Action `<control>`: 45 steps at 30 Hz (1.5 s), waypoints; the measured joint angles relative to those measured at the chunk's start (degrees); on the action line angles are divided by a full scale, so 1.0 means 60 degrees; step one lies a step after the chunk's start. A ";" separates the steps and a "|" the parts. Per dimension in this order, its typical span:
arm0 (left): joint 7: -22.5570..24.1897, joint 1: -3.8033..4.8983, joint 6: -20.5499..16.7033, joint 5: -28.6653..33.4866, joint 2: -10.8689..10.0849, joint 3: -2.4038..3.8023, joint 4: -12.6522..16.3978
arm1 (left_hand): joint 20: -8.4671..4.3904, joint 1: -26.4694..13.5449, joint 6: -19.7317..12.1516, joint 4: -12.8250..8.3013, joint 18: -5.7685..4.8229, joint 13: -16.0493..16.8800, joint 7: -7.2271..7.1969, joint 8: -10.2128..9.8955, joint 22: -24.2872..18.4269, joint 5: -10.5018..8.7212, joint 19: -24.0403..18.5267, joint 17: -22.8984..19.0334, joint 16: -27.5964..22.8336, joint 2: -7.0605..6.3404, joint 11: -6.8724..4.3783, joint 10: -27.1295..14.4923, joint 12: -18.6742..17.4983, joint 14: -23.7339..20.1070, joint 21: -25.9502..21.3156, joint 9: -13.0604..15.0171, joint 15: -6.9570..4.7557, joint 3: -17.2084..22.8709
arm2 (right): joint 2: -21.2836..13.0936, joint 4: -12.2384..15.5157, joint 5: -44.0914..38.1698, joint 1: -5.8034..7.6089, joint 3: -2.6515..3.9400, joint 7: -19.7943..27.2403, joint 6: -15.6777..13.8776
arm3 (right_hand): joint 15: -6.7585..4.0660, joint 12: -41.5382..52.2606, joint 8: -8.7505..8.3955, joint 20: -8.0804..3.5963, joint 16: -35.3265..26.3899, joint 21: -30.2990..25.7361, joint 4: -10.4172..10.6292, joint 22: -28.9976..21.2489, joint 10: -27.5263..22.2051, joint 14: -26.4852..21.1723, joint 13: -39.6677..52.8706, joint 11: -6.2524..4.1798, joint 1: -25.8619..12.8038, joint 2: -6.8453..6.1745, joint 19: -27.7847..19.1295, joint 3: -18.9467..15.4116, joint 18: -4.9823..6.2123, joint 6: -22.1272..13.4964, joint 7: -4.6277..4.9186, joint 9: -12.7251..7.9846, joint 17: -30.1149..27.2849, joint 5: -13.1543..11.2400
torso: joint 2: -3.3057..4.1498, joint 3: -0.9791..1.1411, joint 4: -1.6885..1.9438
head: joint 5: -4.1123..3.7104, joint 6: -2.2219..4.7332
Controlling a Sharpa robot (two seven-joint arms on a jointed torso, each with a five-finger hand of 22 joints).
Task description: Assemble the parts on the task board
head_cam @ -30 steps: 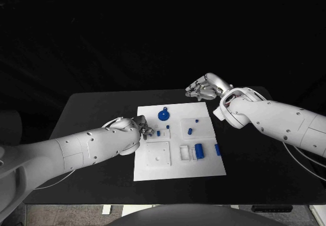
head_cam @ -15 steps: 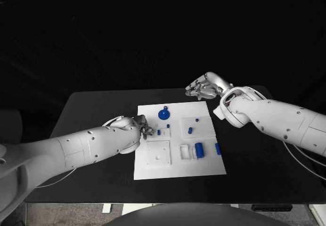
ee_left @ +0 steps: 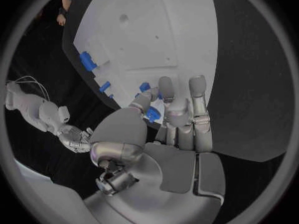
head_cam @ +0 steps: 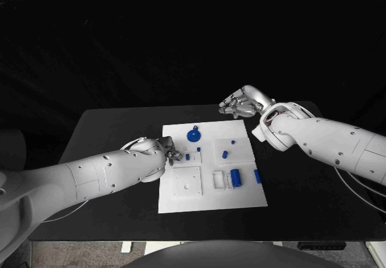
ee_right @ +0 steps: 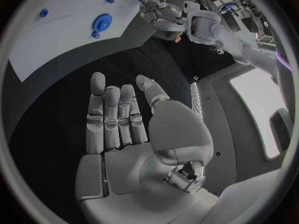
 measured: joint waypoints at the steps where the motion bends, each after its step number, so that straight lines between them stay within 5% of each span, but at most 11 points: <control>1: 0.0002 0.0001 0.0007 -0.0017 0.0003 0.0000 0.0000 | 0.0000 0.0000 0.0000 0.0000 0.0001 0.0000 0.0000 0.0000 0.0000 0.0000 0.0000 0.0000 0.0000 0.0000 0.0000 0.0000 0.0000 0.0000 0.0000 0.0001 0.0000 0.0000 | 0.0001 0.0000 0.0000 0.0000 0.0000 0.0000 0.0001 | 0.0000 0.0000 0.0000 0.0000 0.0000 0.0000 0.0000 0.0000 0.0000 0.0000 0.0000 0.0000 0.0000 0.0000 0.0000 0.0000 0.0000 0.0000 0.0000 0.0000 0.0000 0.0000 | 0.0000 0.0000 0.0000 | 0.0000 0.0004; 45: -0.0053 -0.0011 0.0748 -0.0455 0.0309 0.0046 -0.0380 | 0.0000 0.0038 0.0058 -0.0054 -0.0003 -0.0004 -0.0003 -0.0002 -0.0004 -0.0114 0.0000 -0.0016 0.0001 -0.0037 0.0009 -0.0025 0.0000 0.0004 -0.0008 -0.0026 0.0007 -0.0003 | 0.0011 0.0010 0.0010 0.0001 0.0000 -0.0001 0.0038 | 0.0000 0.0000 0.0000 0.0000 0.0000 0.0000 0.0012 0.0051 0.0000 0.0000 0.0001 0.0000 0.0000 0.0000 0.0000 0.0117 0.0000 0.0000 0.0000 0.0000 0.0002 0.0113 | 0.0005 -0.0004 0.0000 | -0.0092 -0.0046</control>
